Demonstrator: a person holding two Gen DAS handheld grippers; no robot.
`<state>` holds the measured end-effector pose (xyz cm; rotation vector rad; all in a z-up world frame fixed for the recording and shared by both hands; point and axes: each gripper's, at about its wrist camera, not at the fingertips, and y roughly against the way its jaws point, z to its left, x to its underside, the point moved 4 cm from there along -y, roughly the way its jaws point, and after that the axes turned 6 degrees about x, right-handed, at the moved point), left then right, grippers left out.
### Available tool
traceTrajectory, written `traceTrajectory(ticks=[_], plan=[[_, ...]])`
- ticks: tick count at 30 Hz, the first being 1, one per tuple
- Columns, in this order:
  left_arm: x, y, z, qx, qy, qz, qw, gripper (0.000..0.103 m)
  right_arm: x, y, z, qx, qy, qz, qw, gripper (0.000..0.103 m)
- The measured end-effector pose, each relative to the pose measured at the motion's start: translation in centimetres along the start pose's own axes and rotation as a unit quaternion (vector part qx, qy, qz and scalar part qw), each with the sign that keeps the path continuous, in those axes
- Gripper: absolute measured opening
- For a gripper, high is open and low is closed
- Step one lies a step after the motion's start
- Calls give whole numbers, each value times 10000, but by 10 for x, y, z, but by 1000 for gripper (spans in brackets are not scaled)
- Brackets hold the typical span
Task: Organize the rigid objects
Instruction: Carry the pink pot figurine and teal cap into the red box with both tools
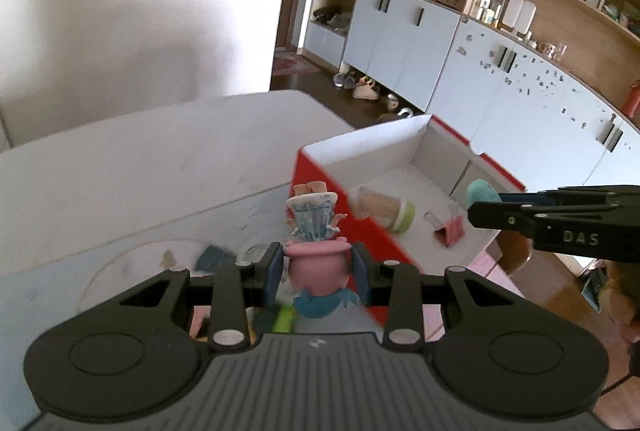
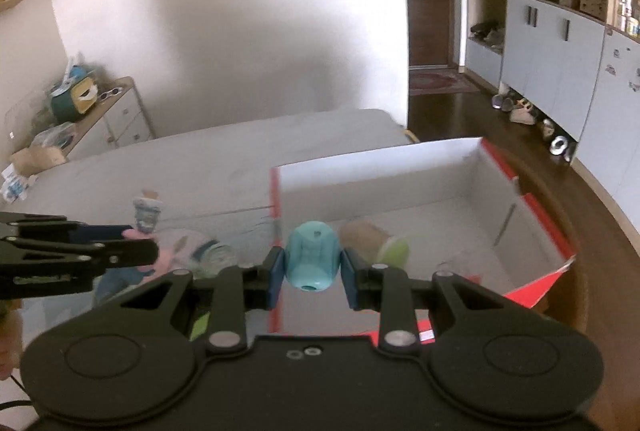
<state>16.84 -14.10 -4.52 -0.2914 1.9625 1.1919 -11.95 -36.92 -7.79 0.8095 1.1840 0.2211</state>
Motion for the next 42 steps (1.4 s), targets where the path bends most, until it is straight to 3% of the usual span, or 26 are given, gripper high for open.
traceTrajectory(ticks=[9, 21, 32, 42], plan=[[-27, -50, -54, 150, -179, 260, 9994, 36, -14, -29, -54, 181, -34, 122, 9998, 29], [-40, -122, -101, 133, -451, 797, 9957, 36, -29, -79, -109, 365, -39, 446, 9983, 29], [-33, -186, -127, -131, -670, 1356, 9884, 36, -29, -131, -124, 438, 238, 1018, 9936, 29], [-21, -227, -132, -125, -560, 1895, 9802, 36, -18, -170, -127, 386, 407, 1870, 9808, 29]])
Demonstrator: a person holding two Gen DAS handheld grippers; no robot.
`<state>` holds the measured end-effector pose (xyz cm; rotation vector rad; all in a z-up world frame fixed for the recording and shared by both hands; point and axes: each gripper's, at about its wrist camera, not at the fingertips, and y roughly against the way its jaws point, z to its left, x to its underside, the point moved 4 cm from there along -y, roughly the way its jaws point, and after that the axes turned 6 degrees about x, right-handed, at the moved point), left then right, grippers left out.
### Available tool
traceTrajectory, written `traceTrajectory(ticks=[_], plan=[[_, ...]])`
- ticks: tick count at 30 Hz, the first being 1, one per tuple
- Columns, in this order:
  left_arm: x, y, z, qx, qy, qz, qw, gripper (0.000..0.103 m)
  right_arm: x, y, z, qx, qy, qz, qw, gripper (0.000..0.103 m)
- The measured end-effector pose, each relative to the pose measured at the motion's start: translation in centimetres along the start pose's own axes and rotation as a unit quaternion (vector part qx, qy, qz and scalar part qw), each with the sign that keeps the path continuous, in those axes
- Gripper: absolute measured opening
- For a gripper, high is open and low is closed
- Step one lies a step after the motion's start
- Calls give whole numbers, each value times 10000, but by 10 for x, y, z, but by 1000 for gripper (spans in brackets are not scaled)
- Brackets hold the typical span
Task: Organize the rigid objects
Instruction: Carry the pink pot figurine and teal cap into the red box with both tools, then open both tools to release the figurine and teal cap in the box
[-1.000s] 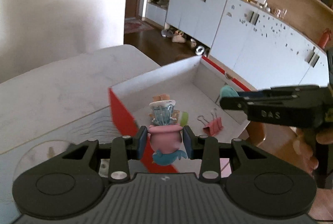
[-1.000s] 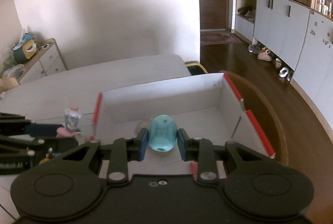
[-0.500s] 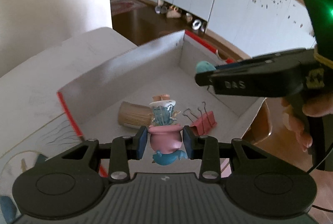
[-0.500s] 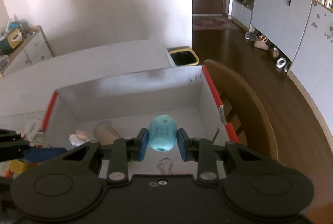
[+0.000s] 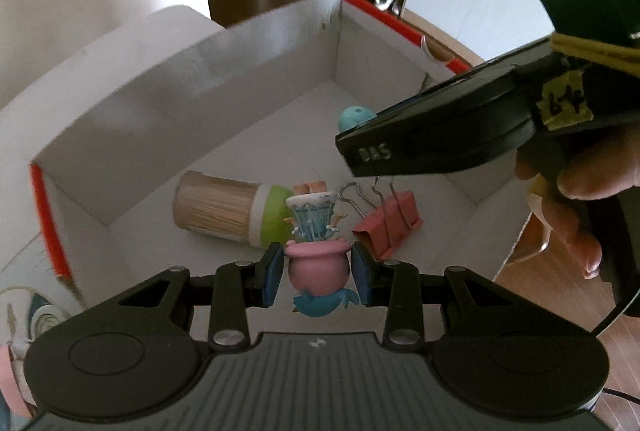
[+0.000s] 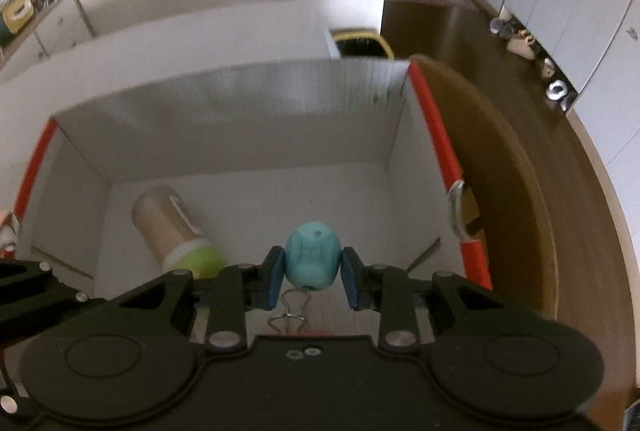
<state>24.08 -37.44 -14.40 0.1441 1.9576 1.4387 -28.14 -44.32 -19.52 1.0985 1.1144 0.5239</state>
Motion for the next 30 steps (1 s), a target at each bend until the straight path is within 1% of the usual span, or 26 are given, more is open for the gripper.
traceTrajectory(ticks=[4, 9, 15, 19, 21, 24, 25, 30], plan=[[-3, -12, -3, 99, -10, 253, 9996, 36, 1, -8, 3, -20, 43, 242, 9997, 29], [-5, -23, -1, 161, 64, 521, 9985, 36, 0, -13, 3, -20, -25, 421, 9991, 29], [-6, -34, 2, 233, 200, 803, 9963, 36, -1, -16, 4, 31, -160, 562, 9983, 30], [-6, -39, 4, 288, 301, 969, 9944, 36, -1, -18, 4, 93, -245, 642, 9976, 33], [-6, -41, 5, 293, 336, 1045, 9935, 36, 0, -18, 4, 86, -283, 664, 9974, 31], [-6, -43, 7, 290, 391, 1150, 9922, 36, 2, -17, 5, 112, -296, 666, 9973, 32], [-6, -44, 7, 291, 398, 1173, 9919, 36, -2, -21, 3, 113, -322, 667, 9972, 33], [-7, -44, 5, 274, 327, 1218, 9916, 36, -1, -14, -1, 54, -374, 573, 9976, 36]])
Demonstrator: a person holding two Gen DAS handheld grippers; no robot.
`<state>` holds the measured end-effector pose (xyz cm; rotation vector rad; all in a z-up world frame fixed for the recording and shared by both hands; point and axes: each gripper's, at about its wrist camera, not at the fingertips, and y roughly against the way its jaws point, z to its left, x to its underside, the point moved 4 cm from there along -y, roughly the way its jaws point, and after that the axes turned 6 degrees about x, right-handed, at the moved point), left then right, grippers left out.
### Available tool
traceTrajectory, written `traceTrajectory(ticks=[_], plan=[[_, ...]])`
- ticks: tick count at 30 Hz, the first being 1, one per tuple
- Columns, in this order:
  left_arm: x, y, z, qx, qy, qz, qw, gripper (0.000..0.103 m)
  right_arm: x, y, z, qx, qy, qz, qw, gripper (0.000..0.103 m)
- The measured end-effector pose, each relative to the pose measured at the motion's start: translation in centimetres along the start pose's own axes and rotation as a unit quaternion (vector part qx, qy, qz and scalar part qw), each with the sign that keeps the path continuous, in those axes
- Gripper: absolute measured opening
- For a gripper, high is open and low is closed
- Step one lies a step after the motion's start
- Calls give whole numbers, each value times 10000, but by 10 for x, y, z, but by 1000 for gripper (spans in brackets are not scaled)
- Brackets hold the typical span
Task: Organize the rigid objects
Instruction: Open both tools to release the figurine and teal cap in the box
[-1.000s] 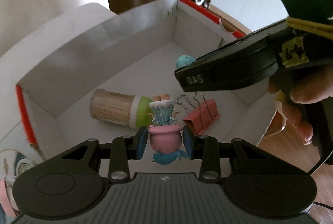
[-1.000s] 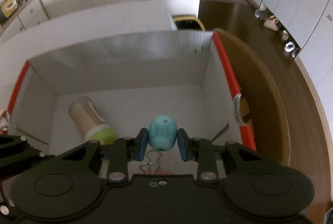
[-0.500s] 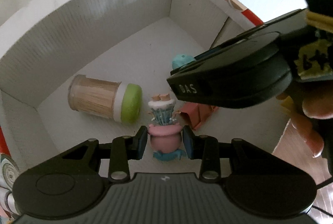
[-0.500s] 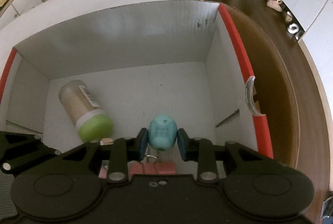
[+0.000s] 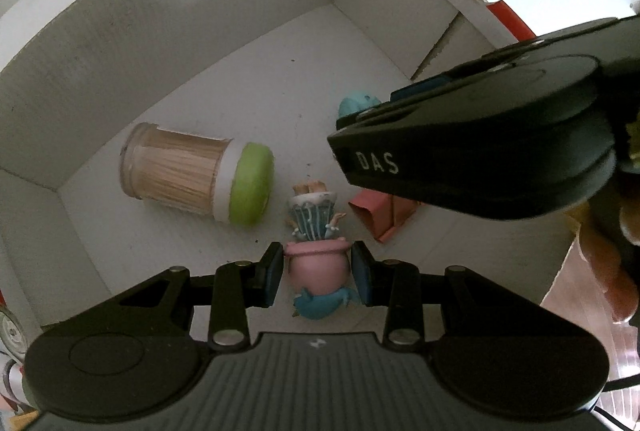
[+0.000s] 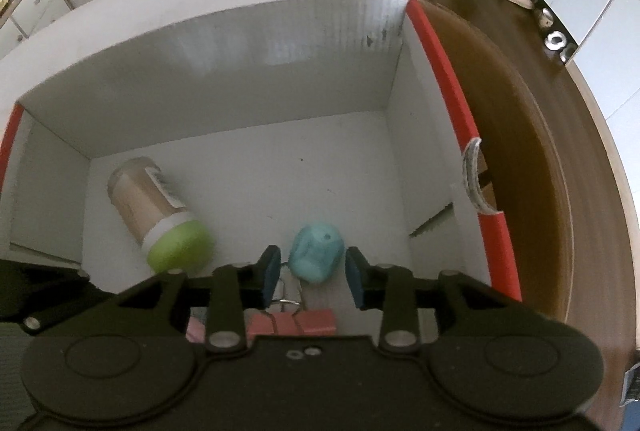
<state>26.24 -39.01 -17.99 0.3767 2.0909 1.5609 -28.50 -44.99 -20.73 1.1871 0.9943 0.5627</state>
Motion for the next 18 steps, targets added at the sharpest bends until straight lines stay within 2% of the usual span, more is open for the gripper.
traceTrajectory(ticks=[6, 8, 18], plan=[[1, 5, 1, 60, 16, -119, 9999, 37, 1, 16, -1, -107, -76, -184, 9997, 40], [2, 11, 1, 73, 47, -210, 9997, 44, 2, 22, 0, -177, -82, -248, 9995, 41], [17, 46, 1, 124, -39, -771, 9969, 45, 9, 66, 4, -286, -140, -719, 9969, 44]])
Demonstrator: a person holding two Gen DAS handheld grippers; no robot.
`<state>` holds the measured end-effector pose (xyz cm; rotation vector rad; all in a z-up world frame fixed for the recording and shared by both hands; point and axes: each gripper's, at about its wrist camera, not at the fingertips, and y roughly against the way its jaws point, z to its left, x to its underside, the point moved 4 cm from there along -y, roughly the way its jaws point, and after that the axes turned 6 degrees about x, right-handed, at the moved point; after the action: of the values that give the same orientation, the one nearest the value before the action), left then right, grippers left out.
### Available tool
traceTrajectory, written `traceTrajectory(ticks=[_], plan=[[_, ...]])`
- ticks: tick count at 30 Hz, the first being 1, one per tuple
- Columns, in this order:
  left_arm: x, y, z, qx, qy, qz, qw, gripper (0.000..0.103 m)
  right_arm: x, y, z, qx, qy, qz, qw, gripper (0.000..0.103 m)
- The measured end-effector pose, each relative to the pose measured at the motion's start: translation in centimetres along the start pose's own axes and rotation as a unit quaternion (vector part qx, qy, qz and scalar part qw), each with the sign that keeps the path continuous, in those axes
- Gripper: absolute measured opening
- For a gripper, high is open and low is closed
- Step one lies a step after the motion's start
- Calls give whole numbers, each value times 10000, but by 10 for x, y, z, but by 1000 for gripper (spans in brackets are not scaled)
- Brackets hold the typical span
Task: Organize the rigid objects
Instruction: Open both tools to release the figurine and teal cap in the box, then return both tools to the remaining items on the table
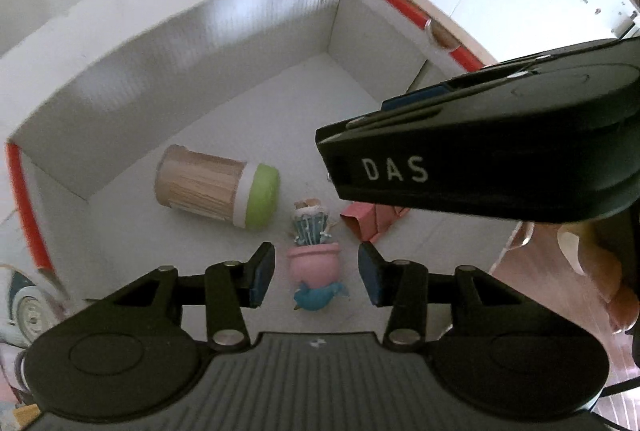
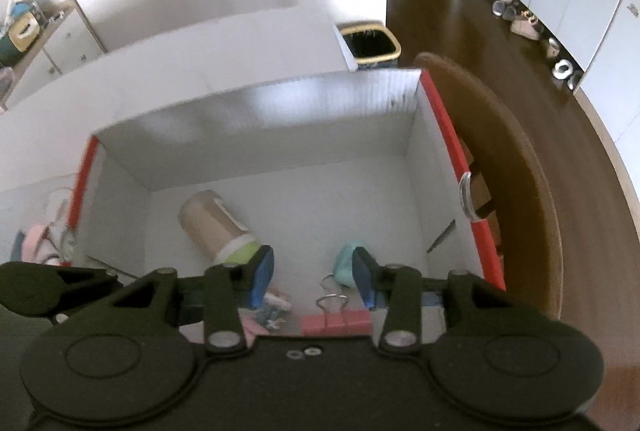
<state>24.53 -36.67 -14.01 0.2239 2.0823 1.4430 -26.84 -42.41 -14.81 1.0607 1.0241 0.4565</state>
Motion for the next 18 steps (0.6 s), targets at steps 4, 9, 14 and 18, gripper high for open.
traceTrajectory(ticks=[4, 9, 14, 18], plan=[[8, 20, -2, 59, 6, -271, 9996, 45, 2, 19, -2, 18, 30, -282, 9996, 49], [7, 48, 6, 88, 16, -623, 9980, 45, 6, 39, 3, -12, -66, -574, 9983, 54], [19, 76, 13, 113, -29, -984, 9951, 45, 15, 64, 12, -148, -213, -780, 9966, 60], [32, 95, 15, 147, -73, -1218, 9924, 45, 23, 85, 20, -304, -327, -1016, 9938, 64]])
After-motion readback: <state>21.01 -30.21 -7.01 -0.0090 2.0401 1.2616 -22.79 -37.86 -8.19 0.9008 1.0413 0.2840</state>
